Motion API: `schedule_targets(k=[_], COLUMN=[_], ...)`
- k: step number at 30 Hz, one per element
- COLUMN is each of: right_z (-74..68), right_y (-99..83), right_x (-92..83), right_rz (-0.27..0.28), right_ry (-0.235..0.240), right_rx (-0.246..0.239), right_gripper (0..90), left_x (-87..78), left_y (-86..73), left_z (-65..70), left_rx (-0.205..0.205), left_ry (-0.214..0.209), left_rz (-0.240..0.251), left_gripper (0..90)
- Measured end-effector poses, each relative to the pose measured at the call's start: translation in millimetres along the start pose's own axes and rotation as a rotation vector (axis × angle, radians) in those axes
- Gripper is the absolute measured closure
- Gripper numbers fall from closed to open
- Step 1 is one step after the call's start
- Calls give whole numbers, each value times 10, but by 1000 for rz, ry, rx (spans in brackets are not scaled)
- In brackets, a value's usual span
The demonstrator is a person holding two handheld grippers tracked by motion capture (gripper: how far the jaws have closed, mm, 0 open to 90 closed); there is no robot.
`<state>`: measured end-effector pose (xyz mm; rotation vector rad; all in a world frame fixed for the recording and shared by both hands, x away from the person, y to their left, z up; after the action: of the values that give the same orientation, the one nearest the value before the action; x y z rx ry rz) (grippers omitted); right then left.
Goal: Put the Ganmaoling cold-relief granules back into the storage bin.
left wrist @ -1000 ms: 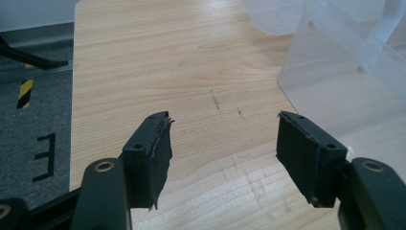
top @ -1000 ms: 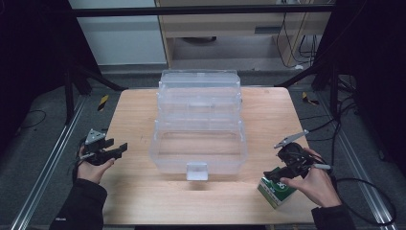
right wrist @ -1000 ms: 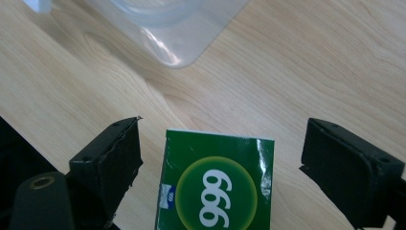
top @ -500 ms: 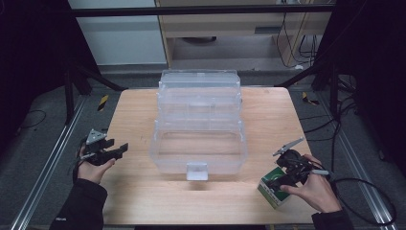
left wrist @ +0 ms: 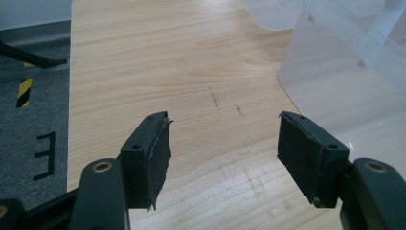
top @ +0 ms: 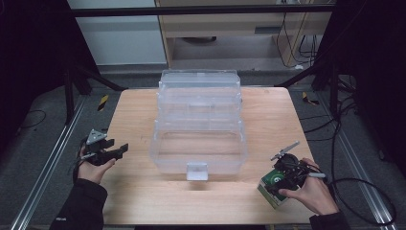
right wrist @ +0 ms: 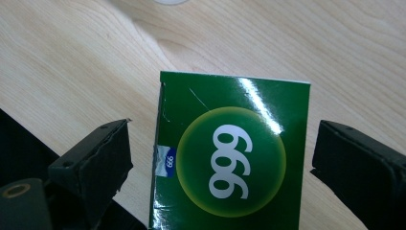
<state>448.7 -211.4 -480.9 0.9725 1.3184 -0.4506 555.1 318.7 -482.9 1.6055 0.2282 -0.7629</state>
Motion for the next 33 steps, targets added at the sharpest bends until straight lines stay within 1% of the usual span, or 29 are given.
schedule_targets(k=[3, 8, 18, 23, 28, 33], right_z=[-1, 13, 47, 52, 49, 52], right_y=[-18, -43, -68, -92, -93, -84], right_x=[35, 62, 95, 129, 133, 149], right_rz=[-13, -36, -53, -75, -89, -105], right_ry=[3, -1, -4, 2, 3, 1], right_rx=[9, 11, 9, 13, 16, 15], right_gripper=[77, 91, 111, 116, 138, 135], left_x=[4, 8, 18, 25, 28, 28], left_y=[-3, -8, -18, -24, -27, -27], left_z=[-4, 1, 6, 6, 8, 13], left_rx=[2, 4, 7, 8, 9, 7], left_ry=[1, -1, -3, -3, -3, -4], left_rz=[-2, -5, -10, -13, -15, -15], left_gripper=[347, 346, 345, 345, 345, 344])
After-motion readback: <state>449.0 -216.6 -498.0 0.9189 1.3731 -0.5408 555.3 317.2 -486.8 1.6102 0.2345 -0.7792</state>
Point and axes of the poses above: each handheld gripper's, and its own axes: x roughly forward along the jaws, y roughly out of its top, z roughly to its right, the point moved 8 cm from there along x, roughly forward along the jaws, and after that the axes turned 2 degrees about y, right-handed, at the moved point
